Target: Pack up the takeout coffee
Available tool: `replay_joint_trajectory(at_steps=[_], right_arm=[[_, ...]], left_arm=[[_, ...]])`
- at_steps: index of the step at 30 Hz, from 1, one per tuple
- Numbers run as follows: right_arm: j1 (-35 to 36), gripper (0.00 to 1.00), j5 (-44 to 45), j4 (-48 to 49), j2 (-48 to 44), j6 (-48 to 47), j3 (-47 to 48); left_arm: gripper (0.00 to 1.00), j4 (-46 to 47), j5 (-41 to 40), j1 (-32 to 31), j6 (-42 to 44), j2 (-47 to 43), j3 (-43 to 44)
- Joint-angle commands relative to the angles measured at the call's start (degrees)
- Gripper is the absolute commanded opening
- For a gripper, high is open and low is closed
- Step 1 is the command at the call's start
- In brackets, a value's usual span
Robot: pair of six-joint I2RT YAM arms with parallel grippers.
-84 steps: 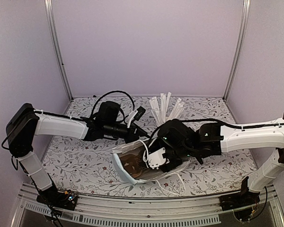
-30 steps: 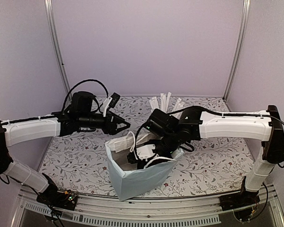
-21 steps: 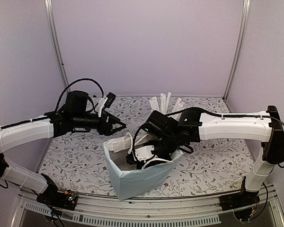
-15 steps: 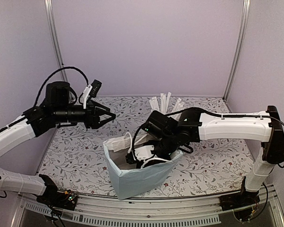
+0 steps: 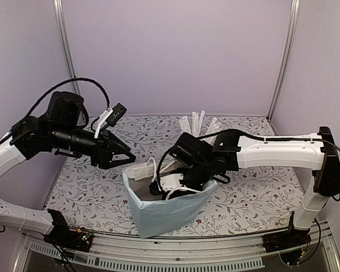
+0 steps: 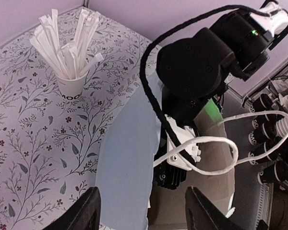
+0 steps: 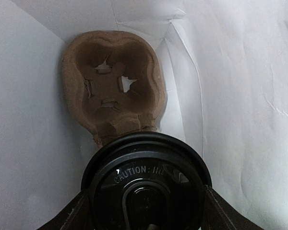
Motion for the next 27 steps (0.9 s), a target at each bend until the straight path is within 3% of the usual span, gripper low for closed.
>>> replay_joint_trajectory(at_steps=[1,8,16,23,27], right_arm=[[0.57,0.45,2.08,-5.74,6.89,1.23,-4.11],[0.57,0.44,0.84,-4.37,7.16,2.58,-5.2],[0.61,0.46,0.71,-4.64,6.64,3.04,-2.88],[0.58,0.53,0.9,-5.29,5.26,3.62,0.96],[0.72,0.62,1.06,-5.45,4.35,4.08,2.64]], left_arm=[[0.6,-9.06,-4.66,-3.16,0.75,4.36,3.03],[0.42,-10.15,-5.91,-3.87,4.05,8.86,5.87],[0.29,-9.56,-5.82,-4.15,5.64,10.65,6.23],[0.21,-7.5,-4.97,-4.3,5.62,9.9,5.69],[0.15,-6.83,-4.6,-4.4,5.51,10.06,4.97]])
